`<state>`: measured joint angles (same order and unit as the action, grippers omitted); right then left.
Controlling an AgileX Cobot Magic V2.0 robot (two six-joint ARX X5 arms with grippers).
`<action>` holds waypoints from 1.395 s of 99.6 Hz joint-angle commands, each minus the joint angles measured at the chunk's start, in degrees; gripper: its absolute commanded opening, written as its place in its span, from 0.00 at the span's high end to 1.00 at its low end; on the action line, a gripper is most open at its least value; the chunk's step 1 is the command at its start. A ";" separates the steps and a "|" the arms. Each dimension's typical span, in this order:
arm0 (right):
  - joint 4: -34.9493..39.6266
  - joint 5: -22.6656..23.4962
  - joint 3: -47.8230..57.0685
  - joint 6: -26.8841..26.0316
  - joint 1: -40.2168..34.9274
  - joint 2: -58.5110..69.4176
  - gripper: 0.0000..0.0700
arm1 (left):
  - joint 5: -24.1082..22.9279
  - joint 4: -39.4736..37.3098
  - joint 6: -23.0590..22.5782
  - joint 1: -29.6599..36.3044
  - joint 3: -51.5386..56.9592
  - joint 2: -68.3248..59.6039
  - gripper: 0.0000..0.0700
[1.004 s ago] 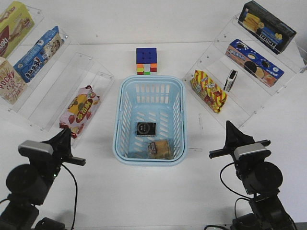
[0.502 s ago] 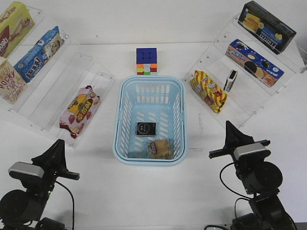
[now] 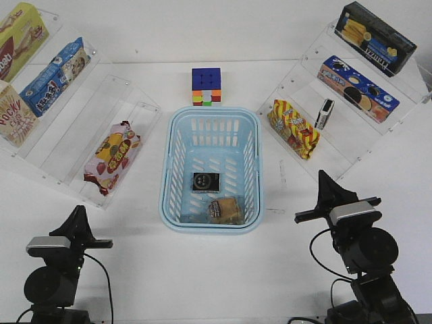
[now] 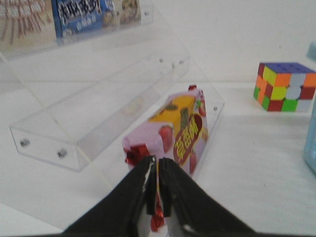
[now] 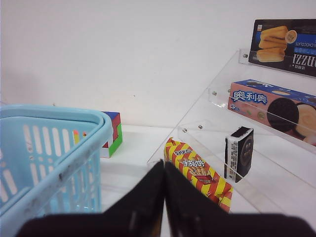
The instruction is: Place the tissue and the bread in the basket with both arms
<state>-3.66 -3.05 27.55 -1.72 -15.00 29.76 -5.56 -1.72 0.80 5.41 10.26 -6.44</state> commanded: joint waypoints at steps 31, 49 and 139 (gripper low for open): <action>-0.61 0.00 0.50 -0.39 -0.28 0.28 1.00 | 6.16 -1.33 -0.11 -5.46 -8.46 6.25 1.00; -0.61 0.00 0.50 -0.39 -0.28 0.28 1.00 | 5.95 0.66 -0.11 -5.44 -9.49 6.25 1.00; -0.24 0.20 -3.50 5.55 2.47 -4.13 1.00 | 5.99 0.13 -0.11 -5.44 -9.46 6.25 1.00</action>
<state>-3.70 -3.07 26.35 0.21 -13.69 27.62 0.34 -0.78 0.80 0.05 1.96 -0.30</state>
